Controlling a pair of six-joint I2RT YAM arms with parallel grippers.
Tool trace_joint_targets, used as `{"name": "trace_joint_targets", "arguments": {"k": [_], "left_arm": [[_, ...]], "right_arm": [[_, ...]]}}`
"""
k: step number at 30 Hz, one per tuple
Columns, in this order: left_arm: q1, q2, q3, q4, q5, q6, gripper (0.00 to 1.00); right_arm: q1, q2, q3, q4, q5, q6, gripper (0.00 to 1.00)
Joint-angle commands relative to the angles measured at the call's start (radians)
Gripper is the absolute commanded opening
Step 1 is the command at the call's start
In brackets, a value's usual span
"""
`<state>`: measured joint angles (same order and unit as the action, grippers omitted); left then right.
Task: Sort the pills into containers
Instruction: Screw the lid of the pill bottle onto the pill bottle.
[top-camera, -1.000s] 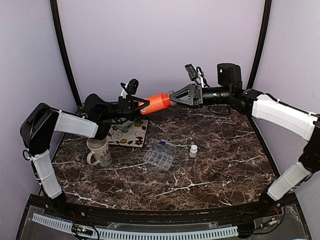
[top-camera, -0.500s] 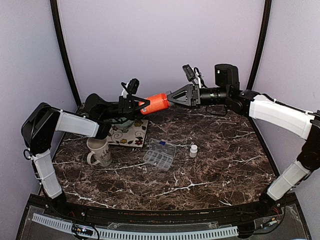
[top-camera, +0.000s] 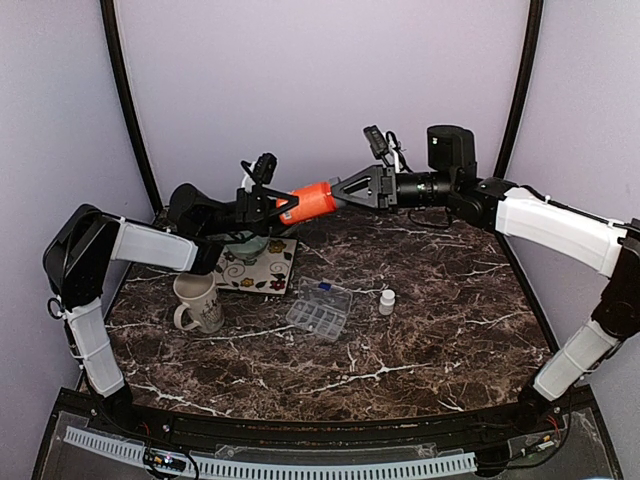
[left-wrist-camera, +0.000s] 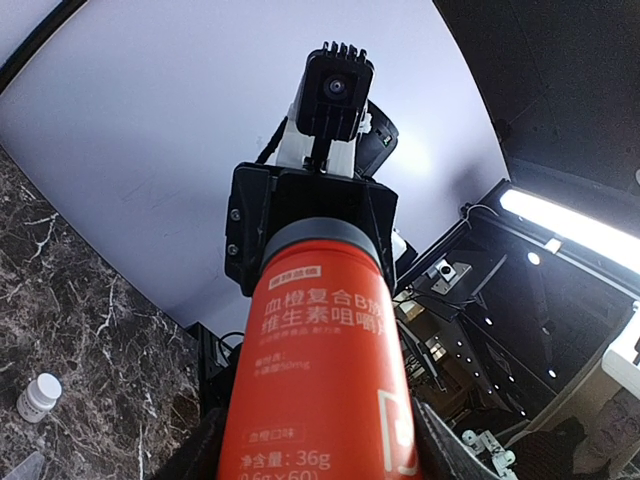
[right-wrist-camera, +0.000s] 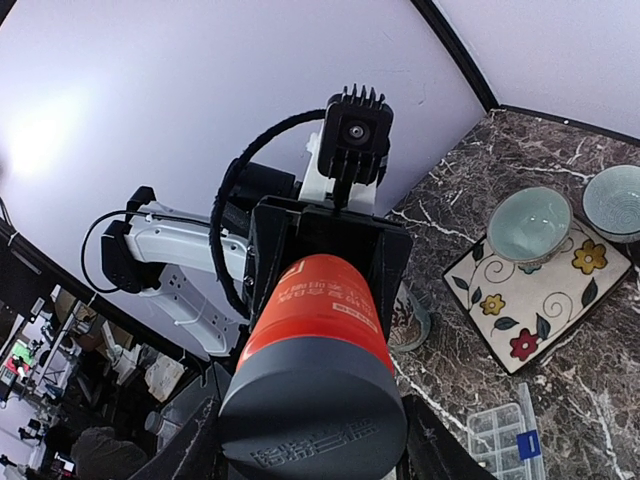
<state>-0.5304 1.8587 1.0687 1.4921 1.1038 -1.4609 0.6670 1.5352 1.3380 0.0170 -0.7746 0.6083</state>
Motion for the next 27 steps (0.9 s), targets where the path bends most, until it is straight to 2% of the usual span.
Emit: {"name": "trace_joint_targets", "arguments": {"k": [1, 8, 15, 27], "left_arm": [[-0.008, -0.027, 0.060, -0.016, -0.018, 0.067, 0.04], [-0.021, -0.040, 0.097, -0.104, -0.008, 0.144, 0.04], [-0.026, -0.049, 0.129, -0.151, 0.004, 0.218, 0.04], [-0.026, -0.119, 0.153, -0.345, -0.006, 0.451, 0.03]], "right_arm": [[0.039, 0.032, 0.051, -0.006, 0.020, 0.009, 0.35], [0.045, 0.046, 0.063, 0.009, 0.032, 0.060, 0.34], [0.046, 0.080, 0.110, -0.065, 0.052, 0.095, 0.31], [0.046, 0.113, 0.143, -0.126, 0.066, 0.181, 0.29]]}}
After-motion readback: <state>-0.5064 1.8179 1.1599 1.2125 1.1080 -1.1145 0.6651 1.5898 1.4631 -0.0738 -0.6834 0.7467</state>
